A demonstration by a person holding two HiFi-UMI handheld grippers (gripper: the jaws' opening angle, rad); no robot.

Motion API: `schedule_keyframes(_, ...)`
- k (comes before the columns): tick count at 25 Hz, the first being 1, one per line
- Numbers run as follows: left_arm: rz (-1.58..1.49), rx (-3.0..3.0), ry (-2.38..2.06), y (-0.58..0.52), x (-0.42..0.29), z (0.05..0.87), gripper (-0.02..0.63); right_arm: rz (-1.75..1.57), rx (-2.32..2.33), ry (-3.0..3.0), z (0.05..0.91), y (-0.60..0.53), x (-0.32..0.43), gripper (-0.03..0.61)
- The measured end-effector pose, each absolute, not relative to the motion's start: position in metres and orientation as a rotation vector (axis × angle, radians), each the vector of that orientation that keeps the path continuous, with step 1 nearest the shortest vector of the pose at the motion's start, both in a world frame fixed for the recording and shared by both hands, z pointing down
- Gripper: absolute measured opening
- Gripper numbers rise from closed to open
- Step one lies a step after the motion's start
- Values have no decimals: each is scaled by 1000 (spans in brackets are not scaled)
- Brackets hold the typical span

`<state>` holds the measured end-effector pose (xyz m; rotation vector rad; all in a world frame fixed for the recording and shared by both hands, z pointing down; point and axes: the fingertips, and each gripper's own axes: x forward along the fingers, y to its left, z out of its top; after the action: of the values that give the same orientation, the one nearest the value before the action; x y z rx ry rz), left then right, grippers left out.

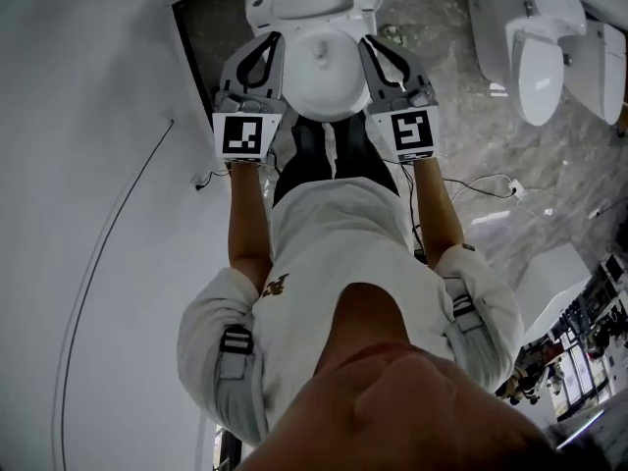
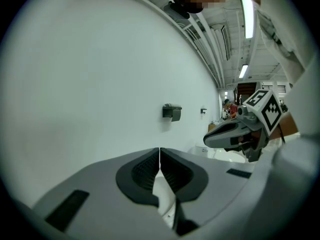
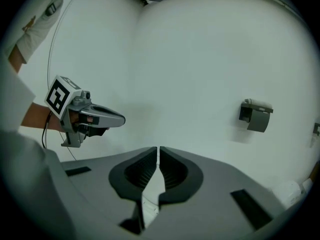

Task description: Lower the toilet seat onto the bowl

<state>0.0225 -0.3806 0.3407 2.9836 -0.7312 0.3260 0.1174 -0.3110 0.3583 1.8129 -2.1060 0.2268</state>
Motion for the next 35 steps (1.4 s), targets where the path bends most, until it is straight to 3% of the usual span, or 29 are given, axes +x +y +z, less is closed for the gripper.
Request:
schedule_keyframes(18,517,2915,-729,-427,45,447,25,258,1695,-2080,448,-363,142,31)
schedule_keyframes(21,540,2918,-720,-434,48,459,25,252,1695,-2055,461,-371,150,75)
schedule_keyframes(35,644,2971,-675,-472,67,494,42,114,1619,-1991,502,-442,171,150)
